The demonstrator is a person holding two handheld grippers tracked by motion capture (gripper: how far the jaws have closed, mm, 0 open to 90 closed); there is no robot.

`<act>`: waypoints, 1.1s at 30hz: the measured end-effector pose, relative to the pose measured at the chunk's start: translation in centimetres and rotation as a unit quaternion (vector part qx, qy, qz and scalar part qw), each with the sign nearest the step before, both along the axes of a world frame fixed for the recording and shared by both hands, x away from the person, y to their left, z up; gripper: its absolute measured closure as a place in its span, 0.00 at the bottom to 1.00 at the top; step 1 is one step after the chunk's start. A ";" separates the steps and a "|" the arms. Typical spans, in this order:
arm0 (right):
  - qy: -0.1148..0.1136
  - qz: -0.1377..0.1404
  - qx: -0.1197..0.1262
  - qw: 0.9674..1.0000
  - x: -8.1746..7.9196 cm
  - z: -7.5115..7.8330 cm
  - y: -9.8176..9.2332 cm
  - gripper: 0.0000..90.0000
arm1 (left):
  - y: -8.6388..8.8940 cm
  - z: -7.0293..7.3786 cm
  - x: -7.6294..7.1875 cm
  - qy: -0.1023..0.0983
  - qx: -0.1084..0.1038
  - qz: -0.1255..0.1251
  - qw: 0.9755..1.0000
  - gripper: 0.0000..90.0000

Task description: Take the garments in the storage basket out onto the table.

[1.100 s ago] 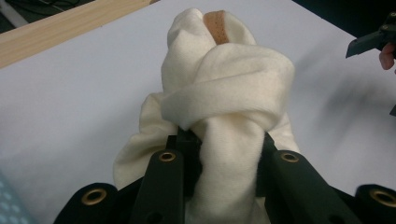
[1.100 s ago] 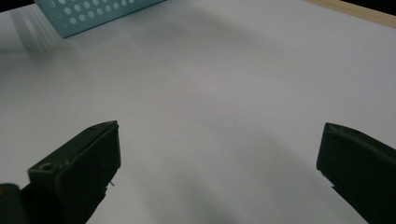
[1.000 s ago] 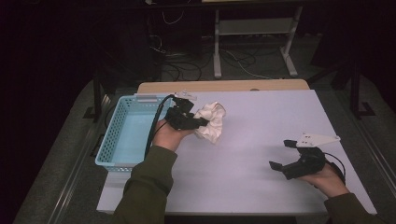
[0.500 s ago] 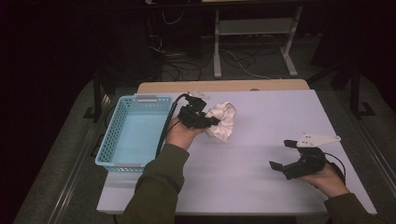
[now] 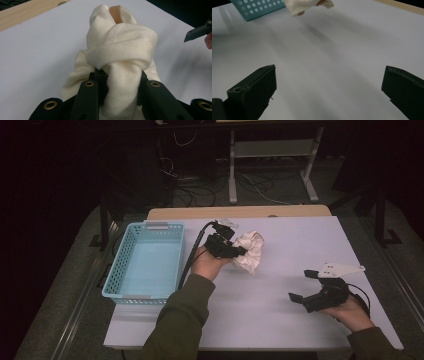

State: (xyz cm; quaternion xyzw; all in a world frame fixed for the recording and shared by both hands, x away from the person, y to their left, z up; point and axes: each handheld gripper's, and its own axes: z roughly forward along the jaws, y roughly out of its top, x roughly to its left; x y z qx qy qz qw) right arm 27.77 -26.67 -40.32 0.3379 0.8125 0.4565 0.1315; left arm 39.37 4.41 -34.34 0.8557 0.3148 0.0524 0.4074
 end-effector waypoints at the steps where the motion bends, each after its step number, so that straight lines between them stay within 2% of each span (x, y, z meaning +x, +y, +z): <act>1: 0.000 0.000 0.000 1.000 0.0 0.0 0.0 0.00 | -0.6 -0.5 0.1 0.004 -0.004 0.001 1.000 0.80; 9: 0.001 -0.001 0.001 1.000 0.0 0.0 -0.1 0.00 | -1.9 -1.8 0.3 0.013 0.007 -0.014 1.000 0.80; 13: 0.000 0.000 0.000 1.000 0.0 0.0 0.0 0.00 | -2.5 -2.5 0.4 0.018 0.003 -0.015 1.000 0.80; 20: 0.002 -0.001 0.000 1.000 0.0 0.0 0.0 0.00 | -3.4 -3.8 0.5 0.022 0.018 -0.024 0.999 0.80; 26: 0.001 -0.001 0.000 1.000 0.0 -0.1 0.0 0.00 | -4.2 -4.9 0.3 0.033 0.020 -0.027 0.999 0.79; 27: 0.001 0.000 0.000 1.000 0.0 -0.1 0.0 0.00 | -4.4 -5.2 0.3 0.033 0.027 -0.032 0.999 0.79; 29: 0.002 -0.001 0.001 1.000 0.0 0.0 -0.1 0.00 | -4.7 -5.4 0.2 0.033 0.028 -0.032 0.999 0.79; 30: 0.002 0.000 0.001 1.000 0.0 0.0 -0.1 0.00 | -4.9 -5.5 0.1 0.034 0.021 -0.027 0.999 0.79; 33: 0.002 -0.001 0.001 1.000 0.0 0.0 -0.1 0.00 | -5.2 -5.8 0.1 0.035 0.025 -0.031 0.999 0.78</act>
